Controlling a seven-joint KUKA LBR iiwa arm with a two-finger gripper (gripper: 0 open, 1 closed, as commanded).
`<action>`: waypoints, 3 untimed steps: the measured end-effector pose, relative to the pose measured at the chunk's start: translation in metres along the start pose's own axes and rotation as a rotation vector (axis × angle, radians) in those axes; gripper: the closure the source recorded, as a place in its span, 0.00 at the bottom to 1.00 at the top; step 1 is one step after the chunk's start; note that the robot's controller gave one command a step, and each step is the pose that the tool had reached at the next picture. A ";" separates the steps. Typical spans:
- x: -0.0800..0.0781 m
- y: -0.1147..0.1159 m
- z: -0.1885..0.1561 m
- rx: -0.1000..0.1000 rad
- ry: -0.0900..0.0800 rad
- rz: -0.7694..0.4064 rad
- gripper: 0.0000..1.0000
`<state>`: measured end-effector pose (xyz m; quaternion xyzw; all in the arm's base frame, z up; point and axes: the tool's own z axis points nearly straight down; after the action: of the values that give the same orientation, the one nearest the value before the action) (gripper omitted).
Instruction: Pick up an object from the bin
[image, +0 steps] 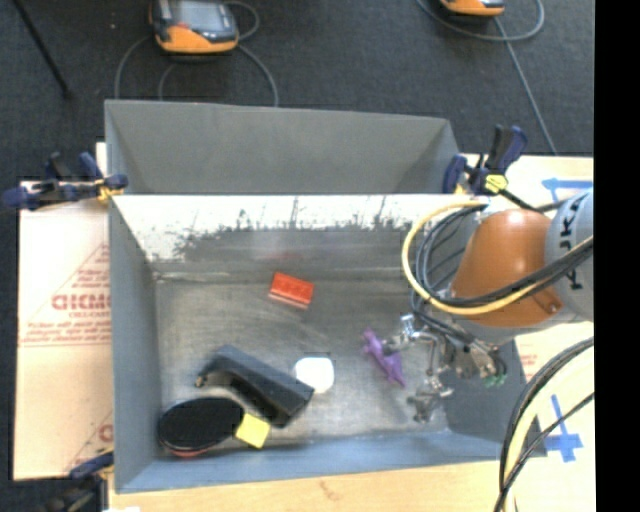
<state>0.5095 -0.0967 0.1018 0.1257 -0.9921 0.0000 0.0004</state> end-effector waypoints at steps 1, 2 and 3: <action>-0.015 0.013 0.014 0.004 -0.005 -0.224 0.00; -0.006 0.018 0.015 0.001 -0.002 -0.435 0.00; -0.018 -0.013 0.016 0.000 -0.004 -0.401 0.00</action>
Offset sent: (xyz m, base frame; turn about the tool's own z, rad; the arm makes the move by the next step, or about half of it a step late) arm -0.0061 0.0169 -0.0136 -0.4830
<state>0.5305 -0.1042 0.0859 0.3210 -0.9471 -0.0002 -0.0018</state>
